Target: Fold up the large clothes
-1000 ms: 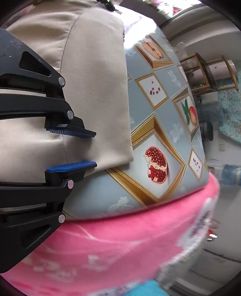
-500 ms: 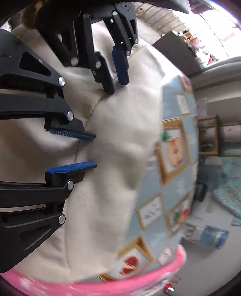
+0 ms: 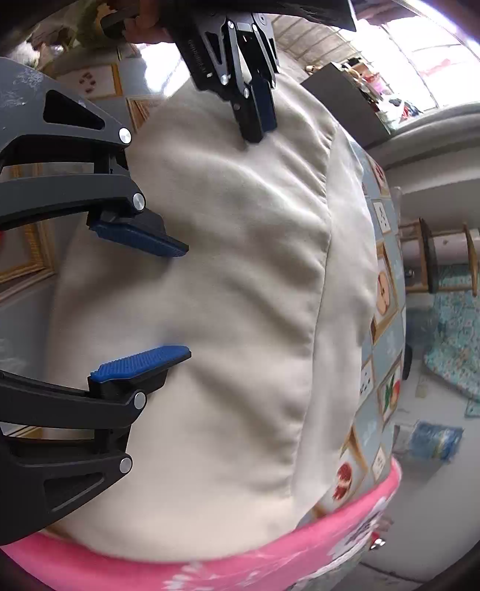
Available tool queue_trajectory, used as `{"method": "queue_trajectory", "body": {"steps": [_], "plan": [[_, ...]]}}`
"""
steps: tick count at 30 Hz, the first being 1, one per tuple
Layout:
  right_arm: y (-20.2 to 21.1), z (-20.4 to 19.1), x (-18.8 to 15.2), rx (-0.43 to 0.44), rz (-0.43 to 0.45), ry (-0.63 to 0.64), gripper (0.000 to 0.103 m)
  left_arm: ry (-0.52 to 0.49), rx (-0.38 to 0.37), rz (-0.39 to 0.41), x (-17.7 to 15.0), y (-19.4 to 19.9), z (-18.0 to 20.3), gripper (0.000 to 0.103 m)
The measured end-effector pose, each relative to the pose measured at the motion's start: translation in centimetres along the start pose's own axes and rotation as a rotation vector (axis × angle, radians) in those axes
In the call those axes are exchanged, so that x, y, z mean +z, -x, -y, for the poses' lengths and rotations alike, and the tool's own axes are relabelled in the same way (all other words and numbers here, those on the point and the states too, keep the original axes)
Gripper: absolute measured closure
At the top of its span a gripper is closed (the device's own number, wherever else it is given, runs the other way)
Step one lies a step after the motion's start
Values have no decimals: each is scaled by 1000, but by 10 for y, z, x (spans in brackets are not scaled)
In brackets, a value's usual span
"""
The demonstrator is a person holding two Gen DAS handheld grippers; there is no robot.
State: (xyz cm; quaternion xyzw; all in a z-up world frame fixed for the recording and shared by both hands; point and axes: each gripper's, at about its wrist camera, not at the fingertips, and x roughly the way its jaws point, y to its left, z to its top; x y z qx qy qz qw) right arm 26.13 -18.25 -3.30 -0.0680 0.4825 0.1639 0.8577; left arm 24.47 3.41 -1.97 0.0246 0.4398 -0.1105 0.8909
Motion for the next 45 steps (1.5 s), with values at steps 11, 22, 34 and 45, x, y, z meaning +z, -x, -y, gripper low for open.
{"method": "queue_trajectory", "body": {"steps": [11,22,34,45], "plan": [[37,79,-41,-71,67,-254,50,230,17,53,-43,31,-76,64],[124,-12,-48,-11,274,-210,15,134,-116,276,-58,139,-5,11],[172,-19,-65,-61,379,-214,11,159,89,396,-51,191,34,5],[160,-20,-80,-95,307,-231,11,130,268,185,-50,141,52,5]]}}
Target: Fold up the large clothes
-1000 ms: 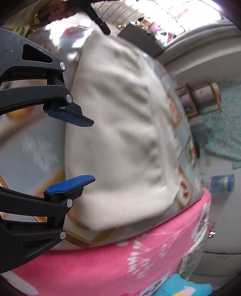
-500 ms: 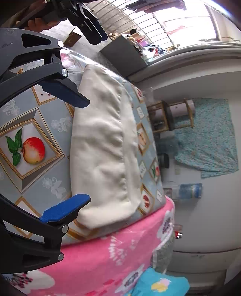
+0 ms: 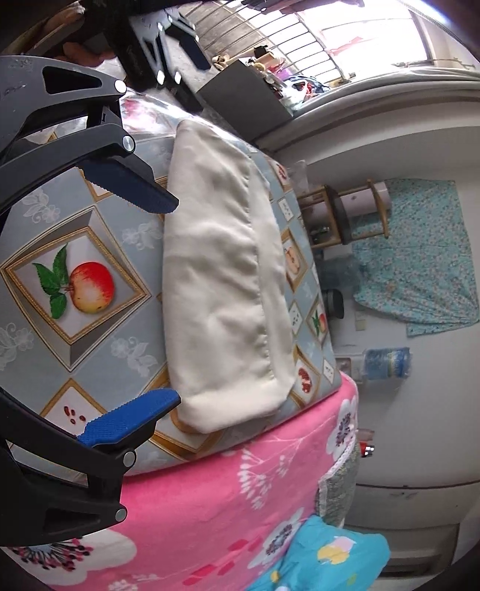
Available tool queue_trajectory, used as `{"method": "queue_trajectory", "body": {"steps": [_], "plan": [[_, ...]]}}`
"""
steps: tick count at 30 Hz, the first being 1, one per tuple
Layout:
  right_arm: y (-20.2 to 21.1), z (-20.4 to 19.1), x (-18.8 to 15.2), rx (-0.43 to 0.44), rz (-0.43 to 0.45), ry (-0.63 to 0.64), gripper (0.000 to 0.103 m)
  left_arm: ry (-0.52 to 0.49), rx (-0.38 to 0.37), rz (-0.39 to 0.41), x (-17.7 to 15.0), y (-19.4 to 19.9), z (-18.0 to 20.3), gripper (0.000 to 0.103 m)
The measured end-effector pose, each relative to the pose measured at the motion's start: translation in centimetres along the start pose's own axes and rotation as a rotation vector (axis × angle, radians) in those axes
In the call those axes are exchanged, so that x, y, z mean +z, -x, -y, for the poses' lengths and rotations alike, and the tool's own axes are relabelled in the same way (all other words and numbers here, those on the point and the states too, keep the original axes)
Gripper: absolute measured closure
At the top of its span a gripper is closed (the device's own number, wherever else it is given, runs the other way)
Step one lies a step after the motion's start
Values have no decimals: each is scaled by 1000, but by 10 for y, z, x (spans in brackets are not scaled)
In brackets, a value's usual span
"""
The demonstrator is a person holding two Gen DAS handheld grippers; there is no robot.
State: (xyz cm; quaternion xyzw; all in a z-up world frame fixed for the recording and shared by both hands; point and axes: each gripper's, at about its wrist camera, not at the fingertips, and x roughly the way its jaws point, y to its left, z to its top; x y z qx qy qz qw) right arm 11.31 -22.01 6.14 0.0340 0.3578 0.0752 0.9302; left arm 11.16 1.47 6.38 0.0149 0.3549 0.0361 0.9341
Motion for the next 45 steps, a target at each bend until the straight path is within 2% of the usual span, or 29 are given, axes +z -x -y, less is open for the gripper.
{"method": "queue_trajectory", "body": {"steps": [6,13,21,26,45], "plan": [[-10,4,-1,-23,-40,-7,11,20,27,-147,-6,-28,14,5],[-30,0,-1,-26,-96,-1,11,9,8,-215,-7,-40,23,5],[-41,-8,-5,-26,-136,6,11,-12,-30,-230,-2,-43,31,5],[-44,-8,-7,-34,-152,5,11,-34,-20,-231,-3,-43,36,5],[-37,-5,-7,-49,-138,-2,11,-44,-72,-237,-6,-41,43,5]]}}
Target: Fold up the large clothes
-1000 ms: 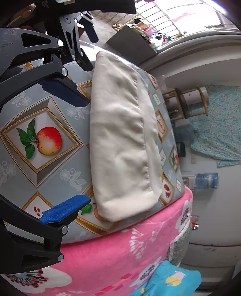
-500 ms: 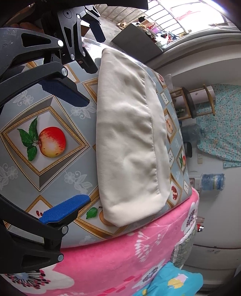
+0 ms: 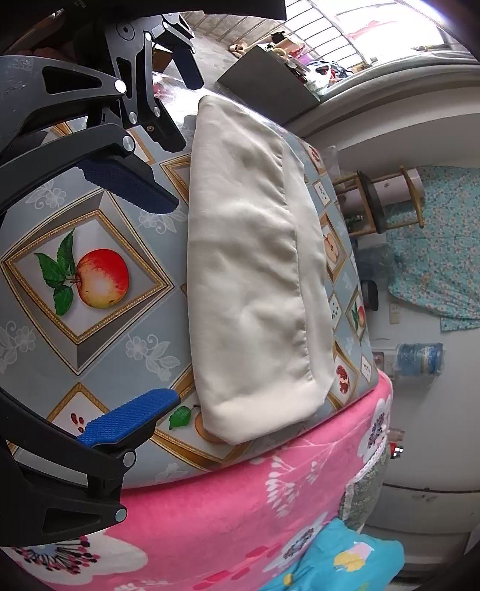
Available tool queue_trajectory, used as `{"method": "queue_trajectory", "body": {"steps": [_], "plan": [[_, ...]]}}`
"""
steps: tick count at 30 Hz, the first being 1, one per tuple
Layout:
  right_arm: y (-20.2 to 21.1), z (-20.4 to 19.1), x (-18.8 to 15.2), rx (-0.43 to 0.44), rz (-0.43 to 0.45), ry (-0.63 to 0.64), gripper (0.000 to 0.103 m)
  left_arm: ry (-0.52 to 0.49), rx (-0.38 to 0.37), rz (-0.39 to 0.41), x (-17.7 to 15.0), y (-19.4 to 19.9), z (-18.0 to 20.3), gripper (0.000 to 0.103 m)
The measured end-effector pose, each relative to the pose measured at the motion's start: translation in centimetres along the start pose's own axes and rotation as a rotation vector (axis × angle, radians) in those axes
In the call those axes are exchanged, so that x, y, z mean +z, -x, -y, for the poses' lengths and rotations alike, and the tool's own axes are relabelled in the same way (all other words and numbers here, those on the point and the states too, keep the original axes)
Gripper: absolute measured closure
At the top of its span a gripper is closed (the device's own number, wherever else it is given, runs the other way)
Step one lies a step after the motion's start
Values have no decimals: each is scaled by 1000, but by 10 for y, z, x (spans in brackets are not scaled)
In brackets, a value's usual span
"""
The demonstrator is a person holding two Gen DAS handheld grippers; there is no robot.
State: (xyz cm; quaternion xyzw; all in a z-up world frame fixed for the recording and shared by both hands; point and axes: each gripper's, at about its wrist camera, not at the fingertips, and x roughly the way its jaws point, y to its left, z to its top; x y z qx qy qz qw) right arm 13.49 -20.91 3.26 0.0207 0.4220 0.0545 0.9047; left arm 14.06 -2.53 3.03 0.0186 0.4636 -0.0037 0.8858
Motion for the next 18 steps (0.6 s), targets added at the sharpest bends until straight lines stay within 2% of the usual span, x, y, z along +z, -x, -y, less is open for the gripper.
{"method": "queue_trajectory", "body": {"steps": [18], "plan": [[4,1,1,-6,4,-4,11,10,-5,-7,-1,-1,-1,5]]}}
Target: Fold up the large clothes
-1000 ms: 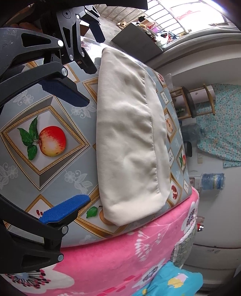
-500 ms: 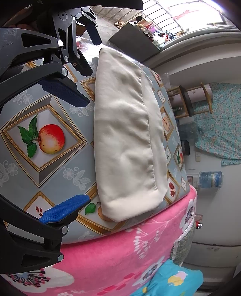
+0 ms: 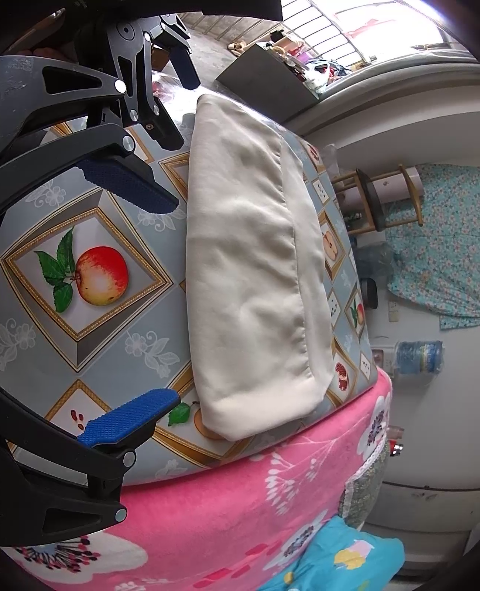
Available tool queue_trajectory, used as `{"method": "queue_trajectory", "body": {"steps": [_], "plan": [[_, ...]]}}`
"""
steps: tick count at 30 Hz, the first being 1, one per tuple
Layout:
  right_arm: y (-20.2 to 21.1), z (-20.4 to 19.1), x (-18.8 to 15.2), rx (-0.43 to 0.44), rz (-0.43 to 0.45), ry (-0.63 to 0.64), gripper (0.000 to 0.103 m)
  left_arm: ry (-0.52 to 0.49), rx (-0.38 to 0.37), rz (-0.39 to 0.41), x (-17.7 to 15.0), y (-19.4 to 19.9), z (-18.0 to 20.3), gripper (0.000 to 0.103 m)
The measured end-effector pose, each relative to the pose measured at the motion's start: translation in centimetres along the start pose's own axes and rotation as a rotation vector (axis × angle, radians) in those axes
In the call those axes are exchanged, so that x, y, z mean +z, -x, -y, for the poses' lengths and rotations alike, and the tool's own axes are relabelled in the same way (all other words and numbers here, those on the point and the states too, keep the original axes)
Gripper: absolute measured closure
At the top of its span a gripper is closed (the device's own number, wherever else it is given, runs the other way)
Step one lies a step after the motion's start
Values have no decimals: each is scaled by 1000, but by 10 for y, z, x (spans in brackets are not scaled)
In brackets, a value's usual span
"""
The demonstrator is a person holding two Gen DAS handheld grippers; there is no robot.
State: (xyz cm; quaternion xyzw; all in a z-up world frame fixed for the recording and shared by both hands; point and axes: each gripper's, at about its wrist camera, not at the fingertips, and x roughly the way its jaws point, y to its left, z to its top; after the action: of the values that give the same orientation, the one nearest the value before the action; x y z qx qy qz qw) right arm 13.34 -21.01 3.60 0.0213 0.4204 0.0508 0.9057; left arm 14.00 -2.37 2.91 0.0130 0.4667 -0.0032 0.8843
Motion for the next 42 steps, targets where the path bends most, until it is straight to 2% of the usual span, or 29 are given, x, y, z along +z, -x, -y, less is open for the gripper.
{"method": "queue_trajectory", "body": {"steps": [42], "plan": [[0,-3,-1,-4,-3,0,11,17,-5,-4,1,0,-5,5]]}}
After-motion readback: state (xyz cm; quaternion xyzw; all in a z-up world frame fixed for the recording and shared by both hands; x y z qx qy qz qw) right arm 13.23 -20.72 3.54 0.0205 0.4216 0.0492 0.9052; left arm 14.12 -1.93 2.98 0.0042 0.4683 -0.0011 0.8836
